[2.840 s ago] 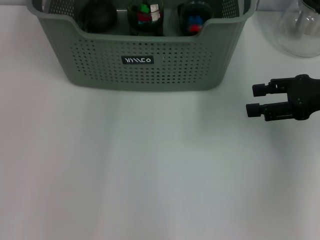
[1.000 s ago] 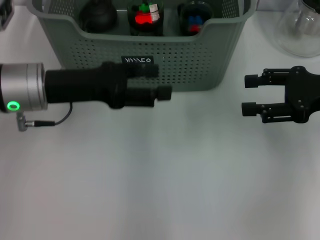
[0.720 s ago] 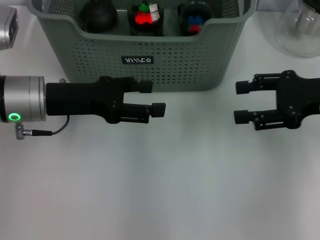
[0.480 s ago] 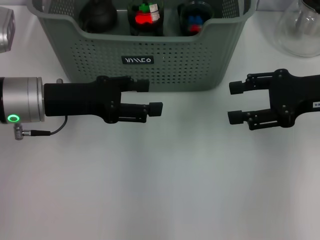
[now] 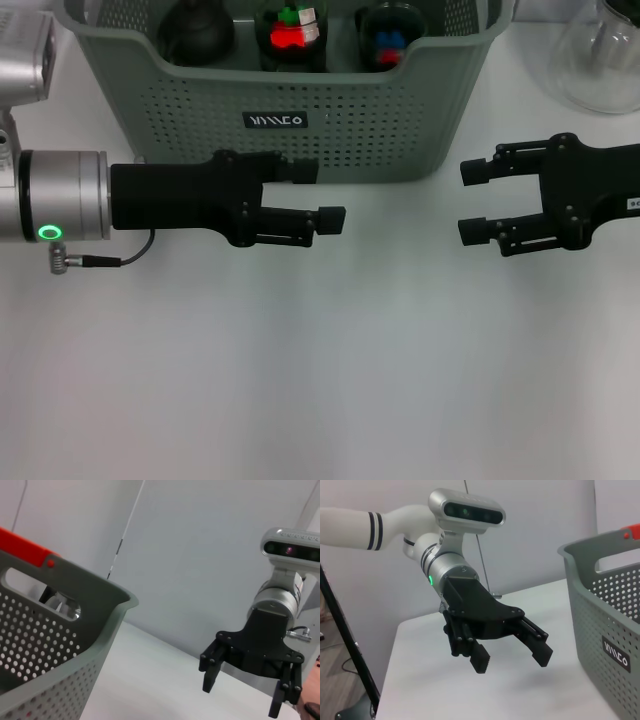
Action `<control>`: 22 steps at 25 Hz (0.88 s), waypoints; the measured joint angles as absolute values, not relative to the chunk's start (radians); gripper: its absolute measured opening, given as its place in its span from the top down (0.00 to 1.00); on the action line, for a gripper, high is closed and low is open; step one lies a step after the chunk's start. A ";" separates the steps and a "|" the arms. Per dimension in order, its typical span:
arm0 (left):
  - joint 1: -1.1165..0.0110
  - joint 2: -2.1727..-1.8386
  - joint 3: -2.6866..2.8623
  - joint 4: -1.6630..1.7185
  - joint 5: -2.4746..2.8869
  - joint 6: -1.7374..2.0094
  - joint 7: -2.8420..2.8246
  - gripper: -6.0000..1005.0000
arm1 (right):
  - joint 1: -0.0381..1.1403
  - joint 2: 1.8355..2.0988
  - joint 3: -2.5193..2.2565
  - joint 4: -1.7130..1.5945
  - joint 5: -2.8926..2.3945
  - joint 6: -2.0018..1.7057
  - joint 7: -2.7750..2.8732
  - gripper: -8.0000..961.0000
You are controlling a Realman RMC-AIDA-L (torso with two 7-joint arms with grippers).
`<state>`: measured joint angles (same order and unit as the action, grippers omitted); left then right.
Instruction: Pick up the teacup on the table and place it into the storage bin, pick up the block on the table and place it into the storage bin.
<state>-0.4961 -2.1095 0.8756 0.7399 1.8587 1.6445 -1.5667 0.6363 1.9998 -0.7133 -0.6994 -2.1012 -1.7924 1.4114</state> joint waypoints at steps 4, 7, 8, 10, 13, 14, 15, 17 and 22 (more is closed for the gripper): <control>-0.497 -2.109 0.877 0.738 1.864 1.643 -1.539 0.14 | 0.640 2.004 -0.713 -0.699 -2.104 -1.782 1.410 0.19; -0.497 -2.109 0.877 0.734 1.880 1.642 -1.530 0.14 | 0.641 2.008 -0.713 -0.699 -2.104 -1.778 1.408 0.19; -0.497 -2.109 0.877 0.734 1.884 1.641 -1.529 0.14 | 0.641 2.008 -0.713 -0.699 -2.104 -1.778 1.408 0.19; -0.497 -2.109 0.878 0.733 1.895 1.640 -1.529 0.14 | 0.642 2.009 -0.714 -0.699 -2.104 -1.777 1.410 0.19; -0.497 -2.109 0.877 0.733 1.902 1.633 -1.529 0.14 | 0.643 2.011 -0.717 -0.698 -2.104 -1.777 1.409 0.19; -0.497 -2.110 0.877 0.731 1.903 1.629 -1.529 0.14 | 0.644 2.012 -0.718 -0.698 -2.104 -1.777 1.409 0.19; -0.497 -2.110 0.877 0.728 1.904 1.625 -1.529 0.14 | 0.644 2.012 -0.718 -0.698 -2.104 -1.777 1.408 0.19; -0.497 -2.110 0.877 0.718 1.908 1.618 -1.529 0.14 | 0.645 2.012 -0.719 -0.698 -2.104 -1.777 1.406 0.19; -0.497 -2.110 0.877 0.711 1.920 1.615 -1.528 0.14 | 0.647 2.014 -0.723 -0.698 -2.103 -1.777 1.404 0.19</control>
<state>-0.4973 -2.1096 0.8772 0.7112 1.9203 1.6147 -1.5283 0.6472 2.0141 -0.7234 -0.6979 -2.1034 -1.7774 1.4040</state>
